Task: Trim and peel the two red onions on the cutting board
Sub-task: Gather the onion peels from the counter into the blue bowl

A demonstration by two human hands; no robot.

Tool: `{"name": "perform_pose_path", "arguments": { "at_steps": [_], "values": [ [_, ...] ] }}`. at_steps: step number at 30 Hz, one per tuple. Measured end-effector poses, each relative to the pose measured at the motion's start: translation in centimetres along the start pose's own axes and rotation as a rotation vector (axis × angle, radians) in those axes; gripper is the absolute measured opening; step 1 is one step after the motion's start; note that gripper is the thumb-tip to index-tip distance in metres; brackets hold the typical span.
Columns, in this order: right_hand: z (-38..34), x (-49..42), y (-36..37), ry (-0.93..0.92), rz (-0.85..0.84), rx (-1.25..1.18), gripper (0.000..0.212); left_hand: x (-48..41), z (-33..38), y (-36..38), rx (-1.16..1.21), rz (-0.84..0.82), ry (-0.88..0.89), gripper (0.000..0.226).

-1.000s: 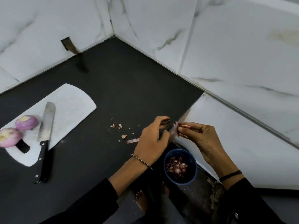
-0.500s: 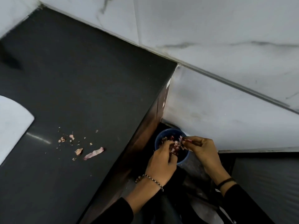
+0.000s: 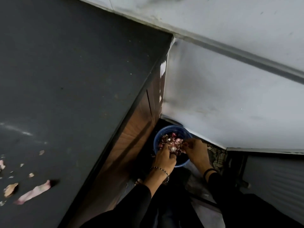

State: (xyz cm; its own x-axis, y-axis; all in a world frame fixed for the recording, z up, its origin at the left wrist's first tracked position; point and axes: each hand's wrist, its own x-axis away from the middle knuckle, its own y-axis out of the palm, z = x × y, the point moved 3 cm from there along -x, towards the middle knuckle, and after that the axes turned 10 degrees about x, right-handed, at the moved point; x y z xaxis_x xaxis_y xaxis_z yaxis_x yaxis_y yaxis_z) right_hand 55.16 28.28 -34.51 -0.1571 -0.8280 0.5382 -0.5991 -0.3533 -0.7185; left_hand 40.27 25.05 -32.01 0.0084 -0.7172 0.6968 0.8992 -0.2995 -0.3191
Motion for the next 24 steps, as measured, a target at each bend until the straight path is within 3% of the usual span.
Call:
{"name": "perform_pose_path", "arguments": {
  "at_steps": [13,24],
  "values": [
    [1.4,-3.6,2.8,0.017,-0.118,0.097,0.04,-6.1,-3.8,1.5,-0.041,-0.006,-0.092,0.046],
    [0.1,-2.2,0.9,0.008,-0.039,0.088,0.023,-4.6,-1.8,0.6,-0.127,-0.013,-0.027,0.047]
  ]
}}
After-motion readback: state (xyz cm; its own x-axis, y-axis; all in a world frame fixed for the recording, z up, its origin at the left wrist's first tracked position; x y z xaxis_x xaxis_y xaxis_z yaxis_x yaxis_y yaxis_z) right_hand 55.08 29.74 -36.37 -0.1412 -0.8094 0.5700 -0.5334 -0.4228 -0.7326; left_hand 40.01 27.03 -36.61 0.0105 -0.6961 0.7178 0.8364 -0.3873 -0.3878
